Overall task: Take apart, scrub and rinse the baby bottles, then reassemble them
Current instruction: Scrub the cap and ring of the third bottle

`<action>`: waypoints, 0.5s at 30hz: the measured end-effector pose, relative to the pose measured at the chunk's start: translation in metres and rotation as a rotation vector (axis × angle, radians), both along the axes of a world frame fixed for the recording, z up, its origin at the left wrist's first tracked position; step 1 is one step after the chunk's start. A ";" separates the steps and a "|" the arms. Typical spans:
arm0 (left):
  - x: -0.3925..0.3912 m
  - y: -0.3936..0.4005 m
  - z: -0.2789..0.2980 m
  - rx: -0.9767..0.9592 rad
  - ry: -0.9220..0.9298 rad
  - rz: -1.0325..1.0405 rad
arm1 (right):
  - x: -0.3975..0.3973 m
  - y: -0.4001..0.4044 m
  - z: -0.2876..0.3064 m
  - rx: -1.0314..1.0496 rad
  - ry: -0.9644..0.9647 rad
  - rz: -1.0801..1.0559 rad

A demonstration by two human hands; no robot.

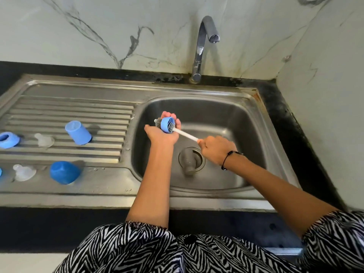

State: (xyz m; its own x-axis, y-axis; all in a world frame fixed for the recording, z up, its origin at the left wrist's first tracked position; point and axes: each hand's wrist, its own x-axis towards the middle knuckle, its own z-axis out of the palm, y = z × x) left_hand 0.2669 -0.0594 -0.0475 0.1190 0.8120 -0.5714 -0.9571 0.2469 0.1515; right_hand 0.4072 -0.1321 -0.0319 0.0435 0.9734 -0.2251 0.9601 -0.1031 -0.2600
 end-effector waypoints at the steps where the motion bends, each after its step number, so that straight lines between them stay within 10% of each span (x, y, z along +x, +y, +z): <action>1: 0.003 0.002 0.003 -0.015 0.038 -0.028 | 0.002 0.003 0.000 0.019 -0.040 0.001; 6: 0.009 0.006 0.016 -0.007 0.130 -0.114 | 0.009 0.022 -0.006 0.003 -0.019 -0.035; 11: -0.007 0.002 -0.002 0.032 0.131 -0.048 | -0.001 0.008 0.011 -0.142 0.531 -0.115; 15: -0.006 -0.007 -0.009 0.075 -0.017 0.040 | -0.003 -0.008 -0.003 -0.235 0.371 -0.057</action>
